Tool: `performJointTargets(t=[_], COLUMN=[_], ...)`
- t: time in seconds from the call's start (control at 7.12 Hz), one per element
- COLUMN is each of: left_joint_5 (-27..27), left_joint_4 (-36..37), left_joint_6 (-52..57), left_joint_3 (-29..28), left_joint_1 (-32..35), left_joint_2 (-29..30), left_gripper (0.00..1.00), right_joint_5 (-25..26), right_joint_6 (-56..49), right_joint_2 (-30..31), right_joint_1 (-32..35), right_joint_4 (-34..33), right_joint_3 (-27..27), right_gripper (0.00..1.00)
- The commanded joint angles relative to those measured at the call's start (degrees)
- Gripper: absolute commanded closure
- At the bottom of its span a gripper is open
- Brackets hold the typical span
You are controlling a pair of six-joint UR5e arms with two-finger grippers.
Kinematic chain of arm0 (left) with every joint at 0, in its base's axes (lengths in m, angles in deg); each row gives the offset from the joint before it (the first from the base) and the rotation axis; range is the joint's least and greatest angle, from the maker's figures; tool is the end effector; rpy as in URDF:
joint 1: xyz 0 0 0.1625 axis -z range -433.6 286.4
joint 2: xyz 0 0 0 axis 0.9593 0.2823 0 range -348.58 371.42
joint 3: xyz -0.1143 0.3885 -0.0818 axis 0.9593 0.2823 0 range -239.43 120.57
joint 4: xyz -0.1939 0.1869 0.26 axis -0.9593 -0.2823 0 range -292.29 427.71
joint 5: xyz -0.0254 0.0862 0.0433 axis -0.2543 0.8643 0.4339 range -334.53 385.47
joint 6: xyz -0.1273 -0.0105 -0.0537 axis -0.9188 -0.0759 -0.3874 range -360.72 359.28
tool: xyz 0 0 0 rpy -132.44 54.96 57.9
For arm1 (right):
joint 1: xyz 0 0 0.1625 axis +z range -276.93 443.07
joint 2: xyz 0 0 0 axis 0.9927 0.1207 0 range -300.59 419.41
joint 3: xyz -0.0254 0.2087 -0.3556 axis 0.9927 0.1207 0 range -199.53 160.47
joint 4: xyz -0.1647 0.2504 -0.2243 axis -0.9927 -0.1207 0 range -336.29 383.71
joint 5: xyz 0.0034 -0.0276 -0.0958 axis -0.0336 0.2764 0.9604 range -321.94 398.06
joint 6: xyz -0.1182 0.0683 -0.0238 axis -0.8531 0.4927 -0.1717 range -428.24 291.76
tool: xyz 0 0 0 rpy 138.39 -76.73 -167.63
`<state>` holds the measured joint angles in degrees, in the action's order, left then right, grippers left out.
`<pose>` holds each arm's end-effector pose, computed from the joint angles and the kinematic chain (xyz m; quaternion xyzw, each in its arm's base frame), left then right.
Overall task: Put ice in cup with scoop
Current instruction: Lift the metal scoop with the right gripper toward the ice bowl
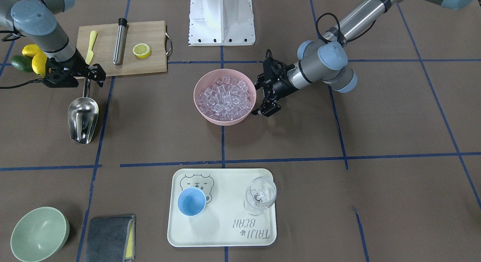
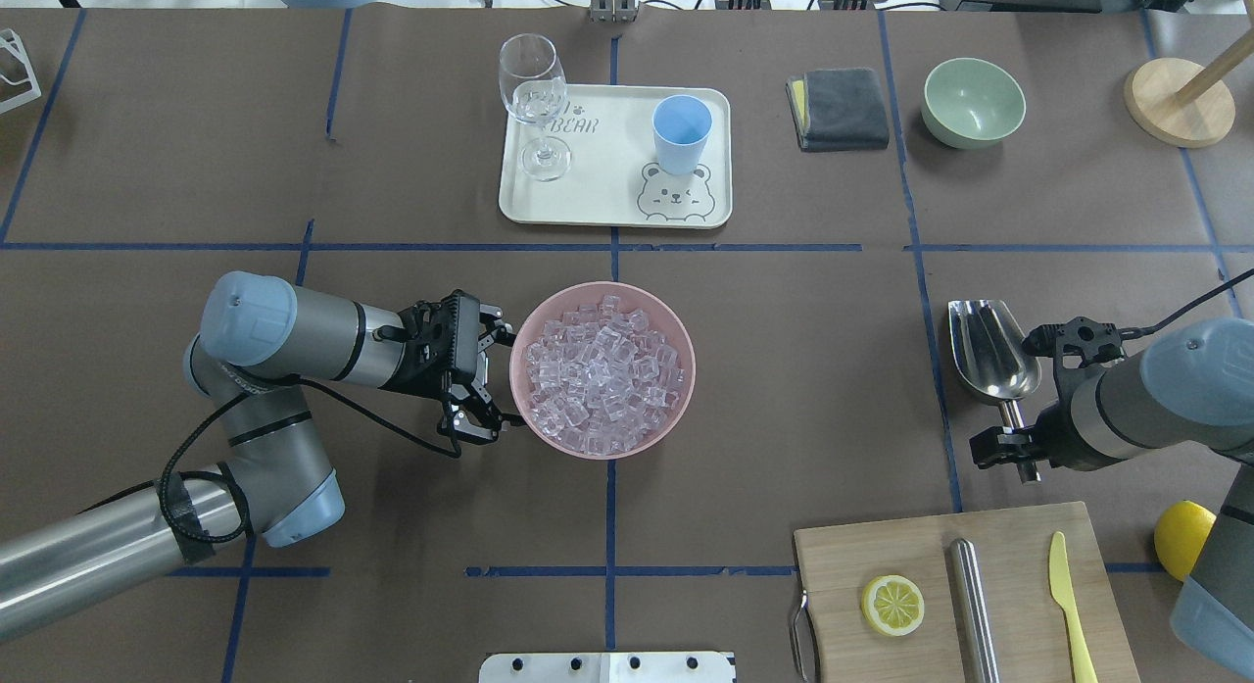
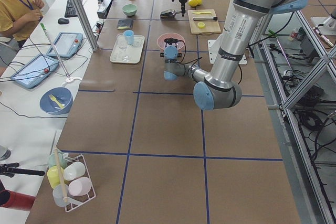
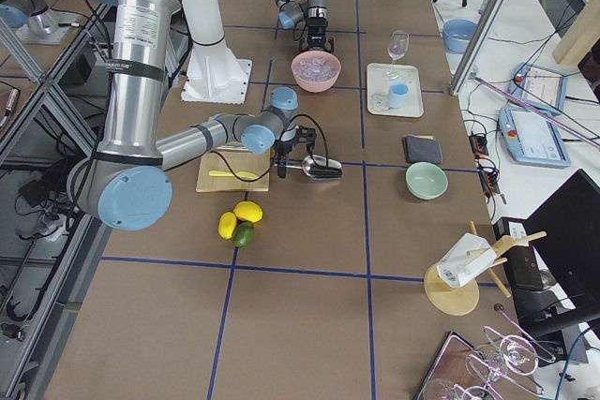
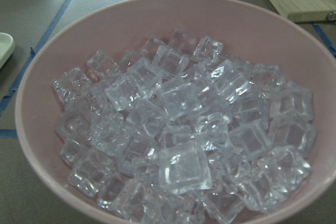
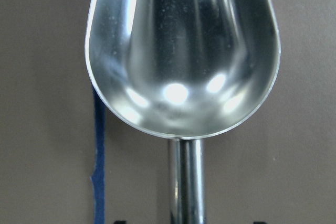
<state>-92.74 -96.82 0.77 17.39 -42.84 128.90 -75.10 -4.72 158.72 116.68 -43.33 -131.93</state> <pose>0.5271 -0.3926 0.3454 0.5103 0.4802 0.4973 0.5116 -0.3141 -0.3033 0.5352 -0.0135 -0.3579 -0.0040 0.9336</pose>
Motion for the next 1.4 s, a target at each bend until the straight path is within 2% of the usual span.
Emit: performJointTargets(t=[0.0,0.14,0.28,0.84,1.12,1.26], left_joint_5=[0.00,0.00,0.00,0.00,0.00,0.00], left_joint_4=[0.00,0.00,0.00,0.00,0.00,0.00], left_joint_6=[0.01,0.01,0.01,0.01,0.01,0.01], left_joint_3=[0.00,0.00,0.00,0.00,0.00,0.00], left_joint_1=[0.00,0.00,0.00,-0.09,-0.09,-0.09], left_joint_2=[0.03,0.03,0.03,0.03,0.03,0.03], left_gripper=[0.00,0.00,0.00,0.00,0.00,0.00], right_joint_5=[-0.05,-0.05,-0.05,-0.05,-0.05,0.04], right_joint_6=[-0.06,-0.06,-0.76,-4.00,-16.88,-18.76], right_joint_2=[0.00,0.00,0.09,0.09,-0.61,-0.78], right_joint_1=[0.05,0.14,0.57,2.78,4.79,4.10], right_joint_4=[0.25,0.24,0.16,-0.37,-0.37,-0.46], right_joint_3=[0.17,-0.10,-0.54,-5.80,-7.82,-9.40], right_gripper=[0.82,0.97,1.00,1.00,1.00,1.00])
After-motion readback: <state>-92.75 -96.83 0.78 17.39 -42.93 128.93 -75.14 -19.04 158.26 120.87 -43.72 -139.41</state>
